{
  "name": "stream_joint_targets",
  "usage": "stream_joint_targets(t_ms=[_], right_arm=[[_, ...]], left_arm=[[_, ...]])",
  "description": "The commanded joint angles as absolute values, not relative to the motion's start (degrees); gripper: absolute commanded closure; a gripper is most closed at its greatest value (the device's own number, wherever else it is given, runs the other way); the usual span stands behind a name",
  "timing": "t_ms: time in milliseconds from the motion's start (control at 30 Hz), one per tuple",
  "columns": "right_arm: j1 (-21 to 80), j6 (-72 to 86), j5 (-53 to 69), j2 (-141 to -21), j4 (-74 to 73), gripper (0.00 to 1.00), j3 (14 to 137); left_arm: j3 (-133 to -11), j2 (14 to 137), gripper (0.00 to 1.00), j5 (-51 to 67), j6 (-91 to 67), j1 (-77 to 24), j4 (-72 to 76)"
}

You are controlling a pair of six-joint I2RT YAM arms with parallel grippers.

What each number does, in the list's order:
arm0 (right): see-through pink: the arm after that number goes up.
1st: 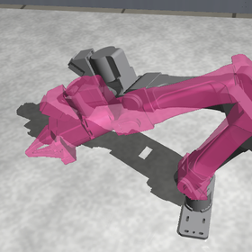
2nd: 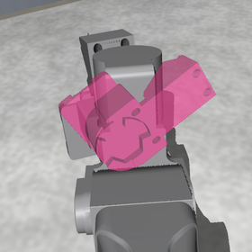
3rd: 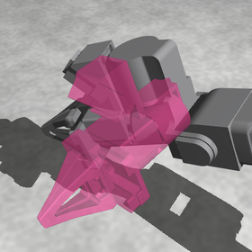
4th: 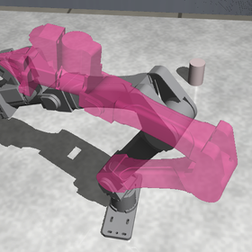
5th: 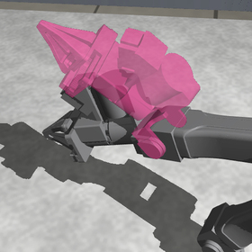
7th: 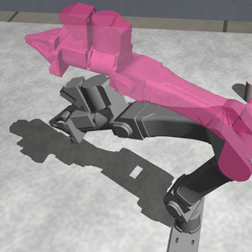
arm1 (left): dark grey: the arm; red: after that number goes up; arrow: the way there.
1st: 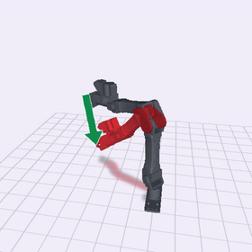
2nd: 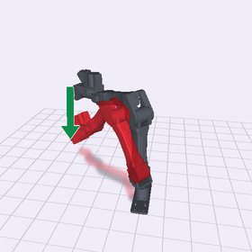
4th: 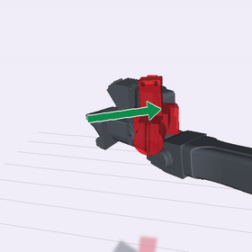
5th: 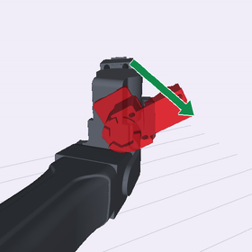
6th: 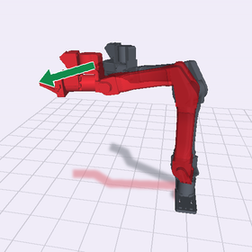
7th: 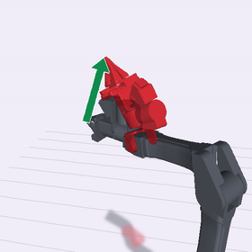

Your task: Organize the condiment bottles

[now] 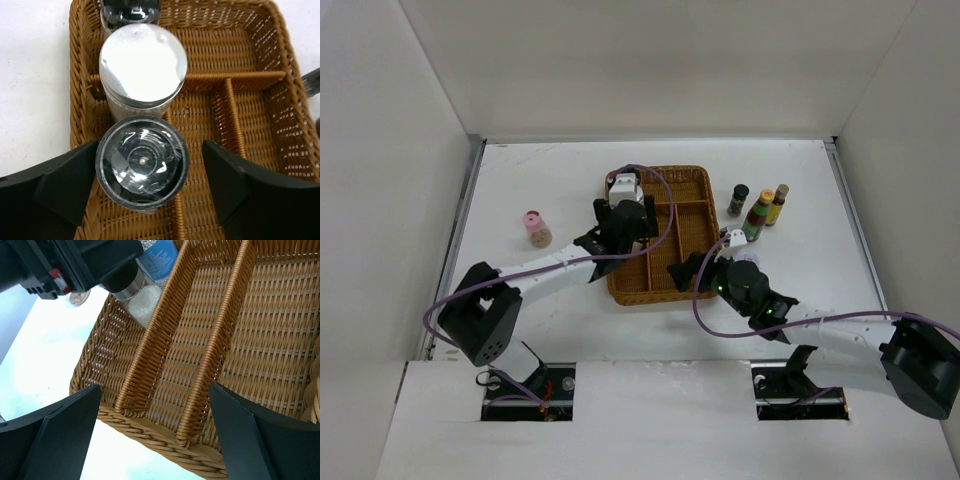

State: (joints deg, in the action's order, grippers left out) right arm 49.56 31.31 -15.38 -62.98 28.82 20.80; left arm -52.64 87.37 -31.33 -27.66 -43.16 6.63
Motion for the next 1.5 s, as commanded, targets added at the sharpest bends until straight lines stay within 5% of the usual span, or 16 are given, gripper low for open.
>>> stream_joint_targets(t_ms=[0,233,400,600,800,1033,1300,1467], right_arm=[[49.7,31.3,-14.7,-62.4,32.3,0.05,21.2],[49.7,31.1,-15.0,-61.8,32.1,0.05,21.0],[49.5,31.4,-14.7,-62.1,32.1,0.05,21.1],[49.6,31.5,-14.2,-63.3,32.3,0.05,21.4],[49.6,31.5,-14.1,-62.7,32.2,0.04,21.4],[49.6,31.6,-13.9,-63.2,32.3,0.04,21.4],[49.7,31.6,-13.4,-64.4,32.3,0.04,21.9],[49.6,31.8,-13.8,-61.6,32.4,0.04,20.7]], left_arm=[[-52.6,81.7,0.12,-34.0,-27.1,-44.1,10.3],[-46.2,66.7,0.07,-37.2,-27.2,-43.6,4.1],[-42.1,59.6,0.07,-38.8,-30.2,-32.0,-3.5],[-42.2,64.5,0.08,-34.7,-30.1,-16.1,-1.4],[-45.8,75.3,0.13,-33.1,-29.3,-11.2,2.1],[-45.7,79.4,0.27,-33.8,-29.4,-8.7,5.3],[-45.9,81.2,0.59,-33.2,-28.1,-7.9,8.7],[-43.4,71.6,0.68,-33.4,-28.0,-11.7,7.3]])
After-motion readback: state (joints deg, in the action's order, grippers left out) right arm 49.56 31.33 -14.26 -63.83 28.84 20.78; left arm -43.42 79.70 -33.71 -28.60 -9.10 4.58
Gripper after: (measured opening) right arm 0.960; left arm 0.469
